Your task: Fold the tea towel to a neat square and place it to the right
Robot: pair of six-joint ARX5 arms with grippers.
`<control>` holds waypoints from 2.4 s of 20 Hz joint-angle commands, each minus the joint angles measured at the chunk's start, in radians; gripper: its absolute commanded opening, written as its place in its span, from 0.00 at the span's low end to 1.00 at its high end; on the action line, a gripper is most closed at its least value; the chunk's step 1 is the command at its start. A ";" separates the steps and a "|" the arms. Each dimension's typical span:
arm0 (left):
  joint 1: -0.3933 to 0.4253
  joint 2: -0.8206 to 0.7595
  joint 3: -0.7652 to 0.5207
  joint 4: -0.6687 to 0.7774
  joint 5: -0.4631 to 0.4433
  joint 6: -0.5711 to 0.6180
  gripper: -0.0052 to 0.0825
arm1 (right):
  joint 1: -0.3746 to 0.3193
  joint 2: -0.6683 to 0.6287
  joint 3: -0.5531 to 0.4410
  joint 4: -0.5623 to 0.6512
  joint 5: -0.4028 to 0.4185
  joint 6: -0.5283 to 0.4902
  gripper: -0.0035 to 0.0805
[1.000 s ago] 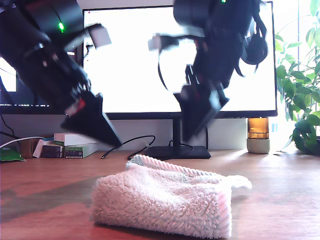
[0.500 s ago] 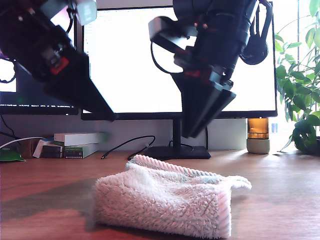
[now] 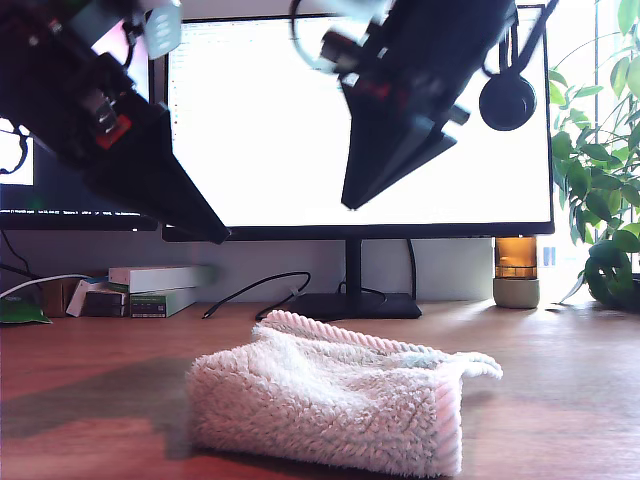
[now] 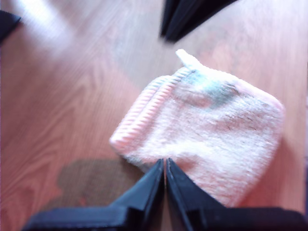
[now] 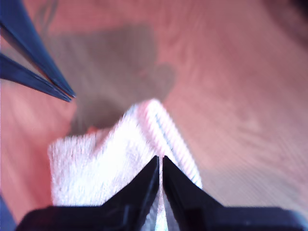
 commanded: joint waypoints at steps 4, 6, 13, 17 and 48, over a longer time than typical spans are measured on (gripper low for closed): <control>-0.003 -0.027 -0.136 0.171 0.056 -0.063 0.03 | 0.015 -0.161 -0.290 0.285 0.009 0.071 0.03; -0.005 -0.025 -0.161 0.215 0.083 -0.064 0.03 | 0.033 -0.166 -0.351 0.334 -0.020 0.081 0.03; -0.009 0.088 -0.184 0.327 0.185 -0.068 0.03 | 0.038 -0.029 -0.382 0.483 -0.161 0.096 0.03; -0.011 0.187 -0.184 0.397 0.233 -0.068 0.03 | 0.038 0.051 -0.382 0.503 -0.208 0.103 0.03; -0.063 -0.040 -0.184 0.387 -0.060 -0.227 0.03 | 0.023 0.177 -0.081 0.134 -0.195 0.114 0.03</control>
